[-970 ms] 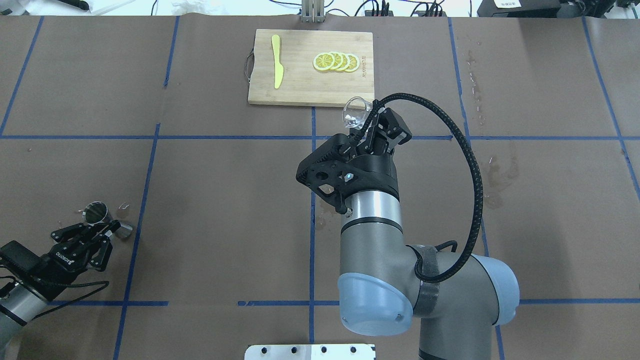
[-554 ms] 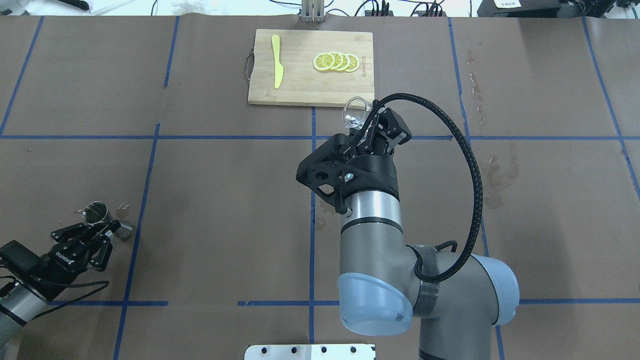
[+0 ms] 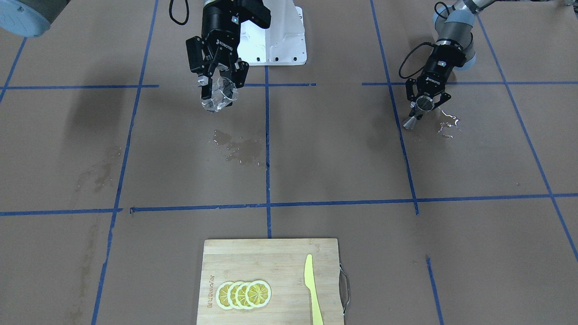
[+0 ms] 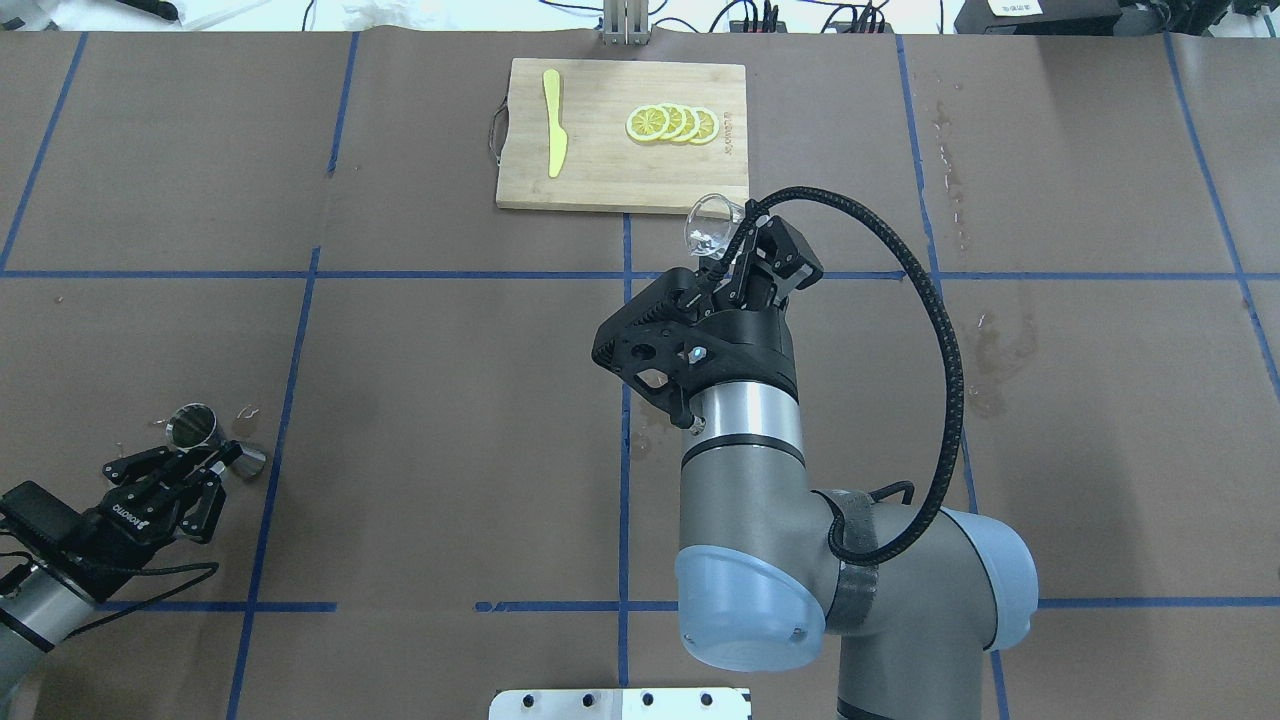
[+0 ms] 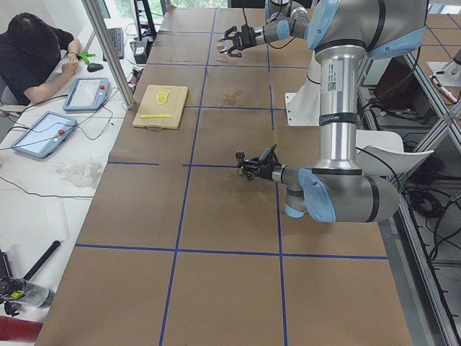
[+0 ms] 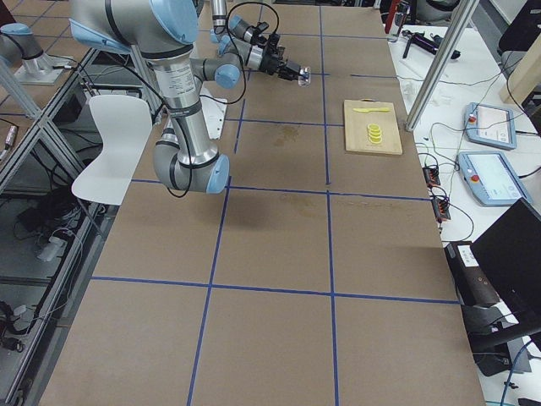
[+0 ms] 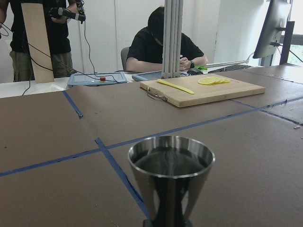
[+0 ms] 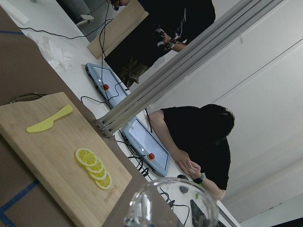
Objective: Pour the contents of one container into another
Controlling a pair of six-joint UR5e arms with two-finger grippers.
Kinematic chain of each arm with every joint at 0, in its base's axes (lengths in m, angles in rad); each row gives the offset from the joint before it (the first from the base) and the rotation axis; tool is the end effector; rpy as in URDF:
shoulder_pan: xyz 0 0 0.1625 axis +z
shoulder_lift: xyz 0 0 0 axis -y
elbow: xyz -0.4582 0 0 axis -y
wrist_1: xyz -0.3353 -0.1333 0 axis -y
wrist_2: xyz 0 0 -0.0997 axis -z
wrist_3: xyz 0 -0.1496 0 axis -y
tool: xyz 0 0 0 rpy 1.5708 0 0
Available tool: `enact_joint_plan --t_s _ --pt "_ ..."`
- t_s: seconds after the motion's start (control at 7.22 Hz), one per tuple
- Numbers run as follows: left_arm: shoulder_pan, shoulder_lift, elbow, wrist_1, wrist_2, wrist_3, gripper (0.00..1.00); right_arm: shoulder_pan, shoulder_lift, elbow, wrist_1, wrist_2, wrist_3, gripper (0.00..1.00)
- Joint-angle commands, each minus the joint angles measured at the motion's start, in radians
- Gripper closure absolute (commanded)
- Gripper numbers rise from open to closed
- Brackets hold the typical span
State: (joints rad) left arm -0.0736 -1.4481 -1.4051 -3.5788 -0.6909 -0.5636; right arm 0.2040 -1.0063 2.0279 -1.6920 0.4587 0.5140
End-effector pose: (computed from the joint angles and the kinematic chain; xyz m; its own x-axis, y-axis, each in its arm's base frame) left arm 0.3257 -0.2733 0.5999 0.6032 0.4957 -0.6249 0.5561 0.3003 0.7750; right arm -0.4688 -0.3701 0.2267 0.9764 -0.1917 -0.0998 0.1474 0.2528 0.9562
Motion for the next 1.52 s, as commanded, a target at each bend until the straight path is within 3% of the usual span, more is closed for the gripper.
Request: enact_joint_plan --t_s 0.0,1.39 --pt "0.0 0.0 0.0 0.0 -0.012 -0.001 0.76 0.0 -0.003 0.001 0.0 0.0 0.0 1.0" --pt "0.0 0.0 0.012 0.0 -0.015 -0.001 0.65 0.0 -0.006 0.003 0.0 0.0 0.001 1.0"
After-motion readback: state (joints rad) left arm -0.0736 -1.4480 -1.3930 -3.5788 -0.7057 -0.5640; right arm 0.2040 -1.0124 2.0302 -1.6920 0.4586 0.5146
